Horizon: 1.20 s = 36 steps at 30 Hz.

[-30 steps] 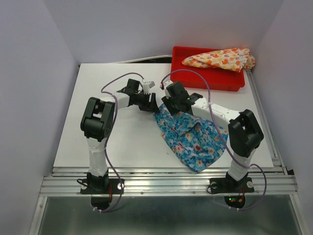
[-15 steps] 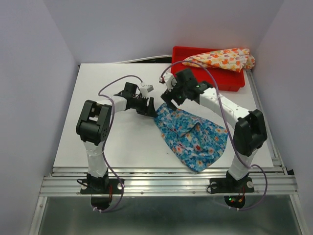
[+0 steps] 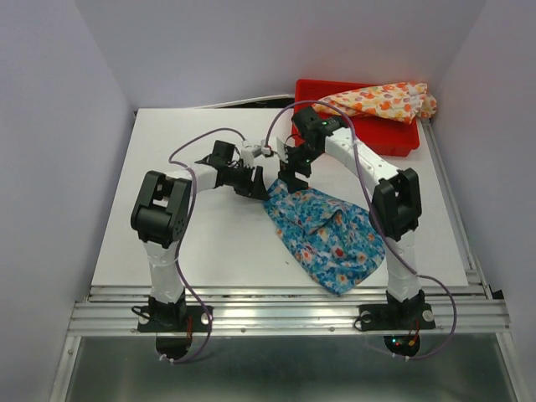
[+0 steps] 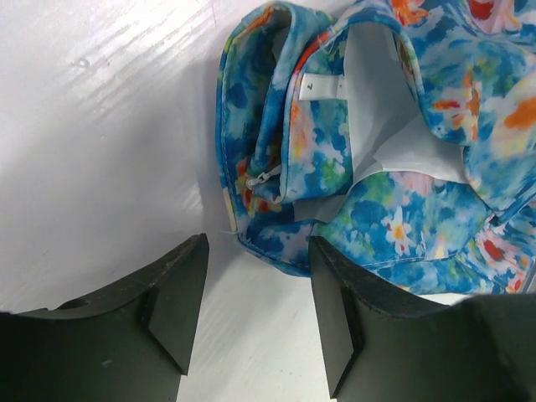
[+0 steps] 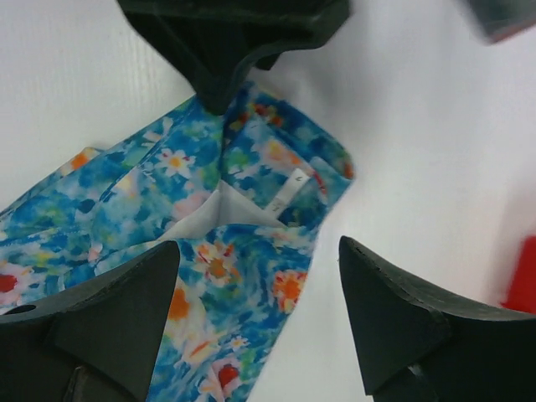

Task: Fold and stack the skirts
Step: Flatten the skirt out

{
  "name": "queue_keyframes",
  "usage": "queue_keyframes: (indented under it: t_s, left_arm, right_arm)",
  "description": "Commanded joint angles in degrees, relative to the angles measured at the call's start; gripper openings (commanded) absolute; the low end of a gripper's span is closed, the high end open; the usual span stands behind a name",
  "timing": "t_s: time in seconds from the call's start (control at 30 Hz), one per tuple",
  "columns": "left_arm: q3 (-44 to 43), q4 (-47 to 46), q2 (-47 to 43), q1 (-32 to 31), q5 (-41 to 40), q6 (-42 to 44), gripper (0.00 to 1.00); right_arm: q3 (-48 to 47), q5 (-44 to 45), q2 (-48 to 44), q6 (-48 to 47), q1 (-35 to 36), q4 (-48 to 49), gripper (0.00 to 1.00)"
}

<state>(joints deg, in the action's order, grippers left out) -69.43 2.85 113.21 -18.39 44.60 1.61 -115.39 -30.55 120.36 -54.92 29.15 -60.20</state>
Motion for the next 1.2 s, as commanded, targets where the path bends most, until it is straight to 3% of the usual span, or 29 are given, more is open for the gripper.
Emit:
queue_keyframes:
  t_s: [0.0, 0.23, 0.37, 0.57, 0.73, 0.83, 0.9, 1.07, 1.17]
  left_arm:
    - [-3.2, -0.6, 0.5, -0.5, 1.5, -0.8, 0.62]
    - [-3.9, -1.1, 1.2, -0.6, 1.8, -1.3, 0.62]
    - [-4.1, -1.3, 1.3, -0.6, 1.6, -1.3, 0.62]
    - [-4.8, -1.4, 1.5, -0.6, 1.6, -1.3, 0.61]
    - [-5.0, -1.4, 1.5, -0.6, 1.5, -3.0, 0.61]
    - [-4.8, -1.5, 1.3, -0.6, 1.4, -2.9, 0.62]
    - [-4.8, -1.5, 1.1, -0.6, 1.2, -2.9, 0.62]
    - [-4.5, -0.9, -1.0, -0.3, 0.2, -2.1, 0.63]
    - [-3.5, -0.7, -4.0, 1.0, -0.8, -1.4, 0.70]
  right_arm:
    - [-2.2, -5.1, 2.0, -7.7, 0.1, -9.3, 0.82]
    - [-2.5, -4.4, 5.8, -9.7, 0.1, -10.5, 0.82]
    - [-1.6, -3.1, 7.3, -10.4, 0.1, -10.5, 0.67]
    - [-0.1, -0.9, 8.3, -9.5, 0.1, -7.8, 0.61]
    - [-0.4, -0.4, 8.6, -9.4, 0.1, -7.0, 0.38]
    - [-2.1, -0.4, 8.4, -9.5, -0.4, -8.6, 0.07]
    - [-3.6, -0.8, 7.6, -9.1, -0.4, -9.6, 0.01]
    - [-4.6, -1.4, 3.2, -5.7, -2.9, -8.5, 0.01]
    - [-7.7, -1.6, 0.2, -1.4, -4.9, -7.6, 0.01]
